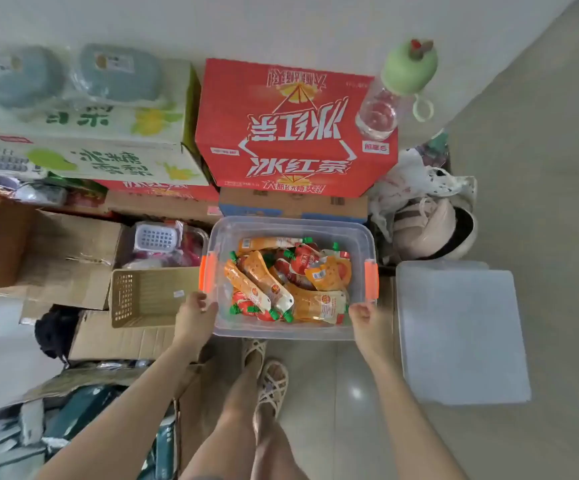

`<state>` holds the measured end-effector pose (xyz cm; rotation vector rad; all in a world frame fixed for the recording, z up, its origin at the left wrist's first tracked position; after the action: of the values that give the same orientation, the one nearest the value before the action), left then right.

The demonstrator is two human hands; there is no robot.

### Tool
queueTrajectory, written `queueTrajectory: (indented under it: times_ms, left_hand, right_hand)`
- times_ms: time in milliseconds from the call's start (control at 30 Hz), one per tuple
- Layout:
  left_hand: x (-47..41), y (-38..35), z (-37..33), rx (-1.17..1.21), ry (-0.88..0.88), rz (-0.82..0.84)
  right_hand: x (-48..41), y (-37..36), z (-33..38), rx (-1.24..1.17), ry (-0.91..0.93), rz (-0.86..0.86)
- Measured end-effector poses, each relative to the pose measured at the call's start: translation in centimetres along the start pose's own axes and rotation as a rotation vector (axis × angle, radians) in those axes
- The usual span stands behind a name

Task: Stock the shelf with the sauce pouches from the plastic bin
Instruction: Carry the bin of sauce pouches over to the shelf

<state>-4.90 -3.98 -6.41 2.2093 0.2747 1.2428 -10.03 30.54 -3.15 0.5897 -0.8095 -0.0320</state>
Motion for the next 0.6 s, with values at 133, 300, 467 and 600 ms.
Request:
queueTrajectory:
  times_ms: [133,300,467,600]
  left_hand:
    - [-4.0,-1.0,0.3,0.020,0.120,-0.046]
    - [-8.9,-3.0,1.9,0.013,0.217,-0.024]
    - [-12.0,-4.0,2.3,0.052,0.242,-0.065]
    - [-12.6,-2.8,2.7,0.075,0.229,-0.188]
  right_hand:
    - [-4.1,0.4,-1.3,0.028,-0.057,-0.131]
    - [-9.5,0.1,-3.3,0.010,-0.125,-0.215]
    - [-13.7,-0.7,-5.2,-0.029,-0.259,-0.255]
    - [-14.8,0.9,-6.3,0.094,-0.345,-0.391]
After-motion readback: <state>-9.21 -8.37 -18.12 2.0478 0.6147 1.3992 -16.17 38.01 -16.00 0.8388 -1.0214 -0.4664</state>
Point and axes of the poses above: each hand's wrist, its own x-axis away from the middle knuckle, its own y-axis out of the back of the hand, z = x × y, the point moved 9 cm from there along -x, towards the middle knuckle, and after that the axes turned 5 degrees about -x, right-handed, at the moved point
